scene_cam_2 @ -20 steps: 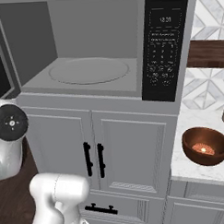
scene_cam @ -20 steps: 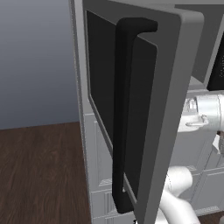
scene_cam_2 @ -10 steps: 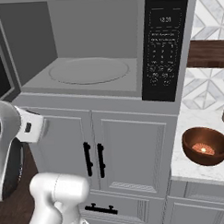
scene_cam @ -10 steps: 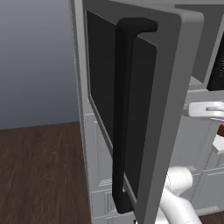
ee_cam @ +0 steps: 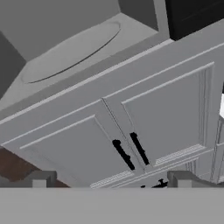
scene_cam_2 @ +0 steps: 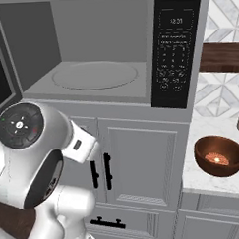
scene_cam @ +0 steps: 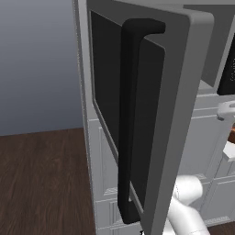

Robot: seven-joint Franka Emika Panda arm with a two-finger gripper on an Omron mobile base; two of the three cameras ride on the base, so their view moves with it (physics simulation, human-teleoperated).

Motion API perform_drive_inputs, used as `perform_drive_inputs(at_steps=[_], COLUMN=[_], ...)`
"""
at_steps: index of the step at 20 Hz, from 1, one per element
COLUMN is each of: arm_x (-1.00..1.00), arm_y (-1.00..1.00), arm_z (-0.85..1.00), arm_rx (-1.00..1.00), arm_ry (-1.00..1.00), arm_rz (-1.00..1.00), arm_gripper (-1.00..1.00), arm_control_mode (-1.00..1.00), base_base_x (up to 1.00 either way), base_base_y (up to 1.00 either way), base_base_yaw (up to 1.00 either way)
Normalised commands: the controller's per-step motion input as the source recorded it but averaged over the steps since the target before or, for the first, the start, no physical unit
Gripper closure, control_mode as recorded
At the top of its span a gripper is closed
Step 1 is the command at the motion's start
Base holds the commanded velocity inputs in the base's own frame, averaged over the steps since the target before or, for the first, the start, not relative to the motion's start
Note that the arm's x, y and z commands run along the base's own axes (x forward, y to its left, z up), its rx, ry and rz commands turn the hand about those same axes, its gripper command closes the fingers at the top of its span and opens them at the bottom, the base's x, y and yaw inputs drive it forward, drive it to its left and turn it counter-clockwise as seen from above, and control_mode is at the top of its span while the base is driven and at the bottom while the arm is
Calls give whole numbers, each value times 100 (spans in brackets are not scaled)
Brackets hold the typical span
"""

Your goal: Open the microwave, place the bowl with waffle inside the microwave, then close the microwave door and turn it on.

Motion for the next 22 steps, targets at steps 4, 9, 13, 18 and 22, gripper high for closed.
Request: perform_drive_inputs(at_steps=[4,9,13,18,22], arm_x=[0,0,0,2,24], arm_y=[-100,-100,-100,-100,-100], arm_z=[-65,-54,-41,-30,-28], arm_rx=[0,4,9,16,26], arm_ry=[8,11,13,5,0], arm_rz=[-42,-41,-37,-25,-5], arm_gripper=[-100,-100,-100,-100,-100], arm_control_mode=[-100,-100,-100,-100,-100], base_base_x=[0,0,0,0,0], base_base_y=[0,0,0,0,0], base_base_yaw=[0,0,0,0,0])
